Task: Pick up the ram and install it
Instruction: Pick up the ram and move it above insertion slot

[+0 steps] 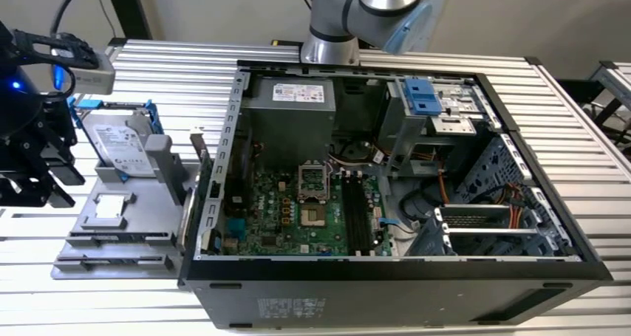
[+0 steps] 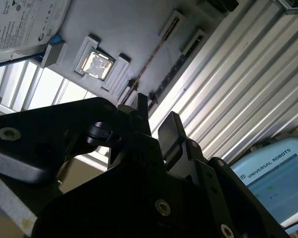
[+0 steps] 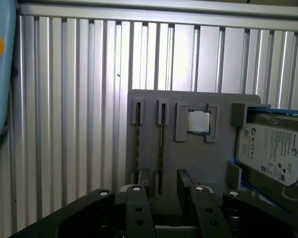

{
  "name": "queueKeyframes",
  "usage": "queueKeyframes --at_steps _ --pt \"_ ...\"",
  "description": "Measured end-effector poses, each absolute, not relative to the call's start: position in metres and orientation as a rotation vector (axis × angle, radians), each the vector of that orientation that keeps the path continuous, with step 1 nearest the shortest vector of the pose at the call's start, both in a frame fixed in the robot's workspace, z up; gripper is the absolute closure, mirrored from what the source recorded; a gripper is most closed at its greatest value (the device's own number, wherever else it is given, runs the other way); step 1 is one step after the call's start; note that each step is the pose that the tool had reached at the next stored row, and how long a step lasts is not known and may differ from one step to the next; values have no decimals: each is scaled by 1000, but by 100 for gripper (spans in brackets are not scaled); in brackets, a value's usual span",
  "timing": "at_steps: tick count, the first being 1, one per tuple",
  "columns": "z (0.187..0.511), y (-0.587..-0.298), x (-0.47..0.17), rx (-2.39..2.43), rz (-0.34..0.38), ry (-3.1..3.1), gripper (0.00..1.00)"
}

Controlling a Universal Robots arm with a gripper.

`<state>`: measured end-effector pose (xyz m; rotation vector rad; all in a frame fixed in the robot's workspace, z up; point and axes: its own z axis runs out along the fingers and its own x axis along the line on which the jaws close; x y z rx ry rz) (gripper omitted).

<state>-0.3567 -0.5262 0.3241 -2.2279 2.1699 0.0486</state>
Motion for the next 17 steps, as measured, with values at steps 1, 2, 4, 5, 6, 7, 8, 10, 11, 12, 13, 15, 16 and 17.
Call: queueKeyframes --at_steps 1,2,4,5,6,7,8,10,11,12,13,15,16,17 --pt "324 -526 -357 -2228 49 2170 0" --pt "323 -526 -357 -2228 49 2170 0" --pt "321 -526 -357 -2228 49 2170 0" --pt "319 -526 -357 -2228 49 2170 0" --pt "317 -526 -357 -2228 49 2170 0" --pt "315 -526 -357 -2228 49 2170 0" --pt "314 -526 -357 -2228 49 2170 0" --pt "310 -526 -357 -2228 49 2170 0" --pt "308 -526 -357 -2228 49 2170 0" --pt "306 -526 -357 -2228 49 2170 0" --pt "304 -527 -356 -2228 49 2170 0" --pt "301 -527 -355 -2228 49 2170 0" --pt "299 -527 -354 -2228 49 2170 0" --pt "297 -527 -353 -2228 49 2170 0"
